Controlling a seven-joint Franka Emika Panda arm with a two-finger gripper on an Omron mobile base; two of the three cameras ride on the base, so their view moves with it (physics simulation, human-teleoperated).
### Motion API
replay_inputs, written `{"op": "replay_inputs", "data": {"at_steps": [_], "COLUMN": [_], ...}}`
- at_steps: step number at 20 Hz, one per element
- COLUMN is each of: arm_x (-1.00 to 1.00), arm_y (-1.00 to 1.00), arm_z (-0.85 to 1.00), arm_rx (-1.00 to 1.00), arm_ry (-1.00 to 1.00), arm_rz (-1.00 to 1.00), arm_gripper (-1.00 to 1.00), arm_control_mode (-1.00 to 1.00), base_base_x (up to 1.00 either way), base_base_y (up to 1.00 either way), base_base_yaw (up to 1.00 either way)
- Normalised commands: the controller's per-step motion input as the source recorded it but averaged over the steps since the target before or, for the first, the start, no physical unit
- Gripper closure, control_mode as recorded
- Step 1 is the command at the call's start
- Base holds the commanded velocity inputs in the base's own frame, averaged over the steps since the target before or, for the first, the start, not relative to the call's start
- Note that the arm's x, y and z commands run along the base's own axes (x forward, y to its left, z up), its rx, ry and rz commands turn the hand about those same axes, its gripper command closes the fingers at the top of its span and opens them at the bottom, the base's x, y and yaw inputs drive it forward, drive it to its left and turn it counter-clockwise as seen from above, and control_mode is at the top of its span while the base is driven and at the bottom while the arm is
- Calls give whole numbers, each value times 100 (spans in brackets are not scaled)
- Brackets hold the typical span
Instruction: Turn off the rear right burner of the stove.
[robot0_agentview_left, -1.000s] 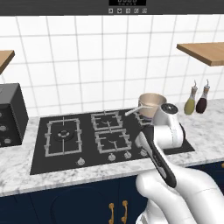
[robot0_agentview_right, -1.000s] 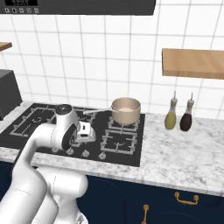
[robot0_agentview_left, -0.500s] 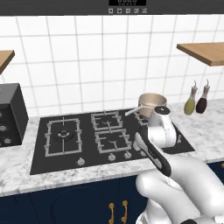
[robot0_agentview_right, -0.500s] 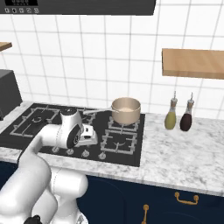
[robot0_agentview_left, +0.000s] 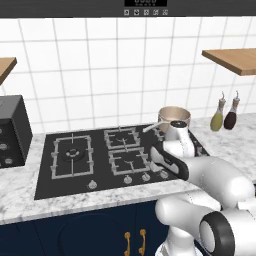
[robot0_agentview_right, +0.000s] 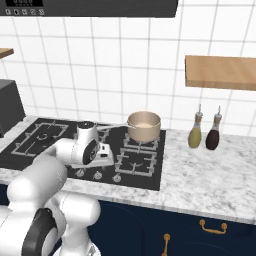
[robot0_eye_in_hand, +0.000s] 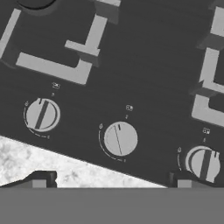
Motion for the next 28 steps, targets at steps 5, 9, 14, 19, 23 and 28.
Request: {"op": "replay_inputs", "data": {"at_steps": [5, 9, 14, 19, 23, 28], "arm_x": [10, 5, 7, 3, 0, 8], "arm_y": [0, 0, 0, 0, 0, -1], "arm_z": [-46, -42, -8, -5, -19, -23], "arm_rx": [0, 0, 0, 0, 0, 0], "arm_ry": [0, 0, 0, 0, 0, 0], "arm_rz": [0, 0, 0, 0, 0, 0], "arm_gripper": [-100, -100, -100, -100, -100, -100], "arm_control_mode": [-100, -100, -100, -100, -100, -100], "base_base_x": [0, 0, 0, 0, 0, 0], "base_base_y": [0, 0, 0, 0, 0, 0], "base_base_yaw": [0, 0, 0, 0, 0, 0]}}
